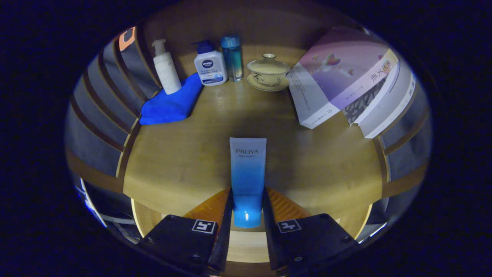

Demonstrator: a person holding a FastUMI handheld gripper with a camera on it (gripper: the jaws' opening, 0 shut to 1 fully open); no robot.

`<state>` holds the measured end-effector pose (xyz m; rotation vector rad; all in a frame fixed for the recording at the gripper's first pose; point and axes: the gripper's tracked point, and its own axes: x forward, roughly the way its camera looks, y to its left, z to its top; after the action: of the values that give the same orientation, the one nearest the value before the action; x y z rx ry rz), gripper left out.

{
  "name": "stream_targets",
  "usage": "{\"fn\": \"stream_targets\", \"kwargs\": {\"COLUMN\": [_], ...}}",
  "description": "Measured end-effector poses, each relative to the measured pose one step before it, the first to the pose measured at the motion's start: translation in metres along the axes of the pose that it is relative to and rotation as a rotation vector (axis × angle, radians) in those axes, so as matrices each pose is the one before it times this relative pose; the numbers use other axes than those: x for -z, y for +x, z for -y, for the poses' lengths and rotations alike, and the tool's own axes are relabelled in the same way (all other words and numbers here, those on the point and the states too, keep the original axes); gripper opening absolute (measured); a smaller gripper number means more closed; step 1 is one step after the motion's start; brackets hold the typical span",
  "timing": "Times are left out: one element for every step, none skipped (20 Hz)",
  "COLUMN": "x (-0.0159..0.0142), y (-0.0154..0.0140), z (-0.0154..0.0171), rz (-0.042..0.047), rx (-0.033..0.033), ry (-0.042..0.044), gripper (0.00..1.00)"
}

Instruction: Pull open the drawer, take out the items inside it, and place them on the countertop above the cabinet.

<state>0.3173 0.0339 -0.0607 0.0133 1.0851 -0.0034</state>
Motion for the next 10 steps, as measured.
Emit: {"fn": "stream_targets", "kwargs": {"x": [0.00039, -0.00013, 0.0013, 0.00179, 0.00256, 0.00134, 0.00093, 0.00143, 0.00333, 0.00423], "y": [0.00096, -0.00033, -0.0025, -0.00085, -0.00213, -0.00545, -0.00624, -0.00727, -0.0078, -0.00747], "z": [-0.00139, -0.00133, 0.00018, -0.00095, 0.00102, 0.00254, 0.00106, -0.00016, -0.00315, -0.0043], "rz": [0.00629, 0.01352, 0.00839, 0.00579, 0.01028, 0.01806, 0.02336, 0.02739, 0.03391, 0.03028], "rx": [-0.00543, -0.01159, -0.00296, -0.00466, 0.00233, 0.00525, 0.00257, -0.00687, -0.01622, -0.02799], "ry": [0.00624, 0.02045, 0.02146, 0.01212, -0.00741, -0.00954, -0.01287, -0.00621, -0.02075, -0.03012], "gripper": [0.48, 0.51, 0.53, 0.55, 0.61, 0.67, 0.67, 0.67, 0.67, 0.66]}}
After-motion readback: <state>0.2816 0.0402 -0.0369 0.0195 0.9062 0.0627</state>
